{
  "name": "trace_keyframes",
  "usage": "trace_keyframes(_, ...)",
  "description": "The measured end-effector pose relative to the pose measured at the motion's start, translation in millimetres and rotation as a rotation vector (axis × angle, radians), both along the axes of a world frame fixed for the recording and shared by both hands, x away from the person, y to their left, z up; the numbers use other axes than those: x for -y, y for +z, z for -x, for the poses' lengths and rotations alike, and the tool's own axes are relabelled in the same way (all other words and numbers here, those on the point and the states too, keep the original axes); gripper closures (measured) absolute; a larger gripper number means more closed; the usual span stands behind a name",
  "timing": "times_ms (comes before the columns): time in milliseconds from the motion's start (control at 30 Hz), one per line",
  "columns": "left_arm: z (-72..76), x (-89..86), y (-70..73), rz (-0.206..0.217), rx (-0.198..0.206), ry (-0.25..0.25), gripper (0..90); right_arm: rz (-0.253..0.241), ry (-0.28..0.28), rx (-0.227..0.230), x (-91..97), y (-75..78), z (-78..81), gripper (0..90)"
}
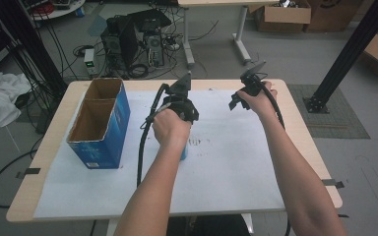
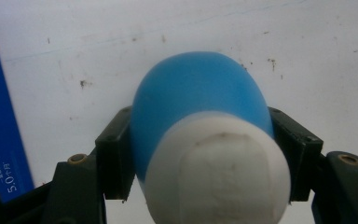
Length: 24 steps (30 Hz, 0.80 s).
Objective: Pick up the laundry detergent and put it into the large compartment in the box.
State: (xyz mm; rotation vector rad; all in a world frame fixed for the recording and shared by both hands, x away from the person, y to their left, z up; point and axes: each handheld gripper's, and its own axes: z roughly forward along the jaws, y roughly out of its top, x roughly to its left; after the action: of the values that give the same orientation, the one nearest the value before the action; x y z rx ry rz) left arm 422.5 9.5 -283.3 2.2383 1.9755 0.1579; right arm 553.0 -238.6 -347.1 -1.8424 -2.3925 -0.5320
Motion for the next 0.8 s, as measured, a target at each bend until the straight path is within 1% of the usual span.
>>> trace_keyframes(67,-0.4,-0.4,0.2,0.002,-0.004,0.002,35.9,0.002,0.0,0.003,0.3,0.0,0.0,22.8)
trace_keyframes(200,-1.3,-0.6,0.9,-0.002,-0.019,-0.018,36.4,-0.003,-0.003,0.006,1.2,1.3,0.3,22.9)
trace_keyframes(300,-1.9,-2.5,1.1,0.007,-0.021,-0.021,36.6,-0.003,-0.003,0.005,2.2,1.7,0.6,22.9)
trace_keyframes(433,-2.1,-5.0,2.1,0.012,-0.036,-0.045,36.7,-0.002,-0.006,0.006,3.7,2.3,0.8,22.9)
trace_keyframes(533,-1.9,-6.9,4.6,0.024,-0.04,-0.053,36.8,-0.003,-0.007,0.008,4.2,3.0,1.1,22.9)
trace_keyframes(567,-1.7,-7.6,6.3,0.034,-0.037,-0.05,36.9,-0.003,-0.008,0.008,4.0,3.1,1.2,22.9)
trace_keyframes(600,-1.4,-9.2,10.7,0.039,-0.033,-0.059,36.9,-0.003,-0.008,0.009,3.8,3.2,1.3,22.9)
trace_keyframes(700,-0.6,-10.7,18.1,0.038,-0.036,-0.077,36.9,0.0,-0.004,0.01,3.1,2.8,1.4,22.9)
trace_keyframes(800,0.1,-14.3,27.8,0.041,-0.03,-0.093,37.0,-0.002,-0.007,0.009,2.2,3.7,1.8,23.1)
